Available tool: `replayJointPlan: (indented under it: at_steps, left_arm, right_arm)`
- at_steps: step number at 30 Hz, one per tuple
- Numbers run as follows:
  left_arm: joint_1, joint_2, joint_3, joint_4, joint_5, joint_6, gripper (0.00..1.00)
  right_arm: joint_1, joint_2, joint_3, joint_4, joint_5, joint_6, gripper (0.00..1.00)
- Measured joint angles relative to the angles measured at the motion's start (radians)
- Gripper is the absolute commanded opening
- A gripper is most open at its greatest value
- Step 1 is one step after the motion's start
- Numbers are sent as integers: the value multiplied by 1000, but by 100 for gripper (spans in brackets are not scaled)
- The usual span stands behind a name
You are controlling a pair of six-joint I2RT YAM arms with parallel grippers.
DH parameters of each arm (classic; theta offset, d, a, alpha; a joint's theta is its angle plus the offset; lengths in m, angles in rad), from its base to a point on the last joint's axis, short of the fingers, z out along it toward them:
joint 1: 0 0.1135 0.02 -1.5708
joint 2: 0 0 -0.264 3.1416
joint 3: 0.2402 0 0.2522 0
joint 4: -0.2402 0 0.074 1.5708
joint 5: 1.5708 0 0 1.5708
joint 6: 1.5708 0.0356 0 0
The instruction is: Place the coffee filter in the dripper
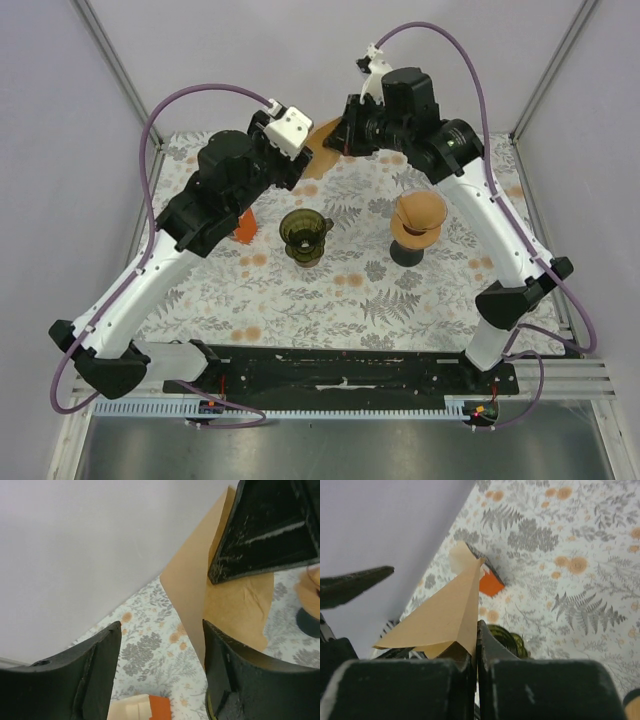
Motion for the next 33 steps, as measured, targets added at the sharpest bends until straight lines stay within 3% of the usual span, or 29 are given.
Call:
replayJointPlan:
  at_steps: [5,10,20,24,29,33]
  left_arm:
    - [5,2,94,-153,86,-90,83]
    - [9,7,146,-289,196,-169,84]
    - [10,46,85,-414,297,-263,83]
    - [10,37,18,-407,306,-283,68]
    - [10,48,-24,-407,213,-291,52]
    - [16,48,-28,-406,163,-290,32]
  right_arm:
    - [57,39,57,-218,-14,-66,0]
    - [100,122,87,-396,-34,-91,0]
    - [141,172,89,-492,-37,-92,0]
    - [140,191,89,-492,-40,-91,0]
    - [141,216,88,-492,-40,-91,0]
    - [141,219,76,-492,-42,-92,0]
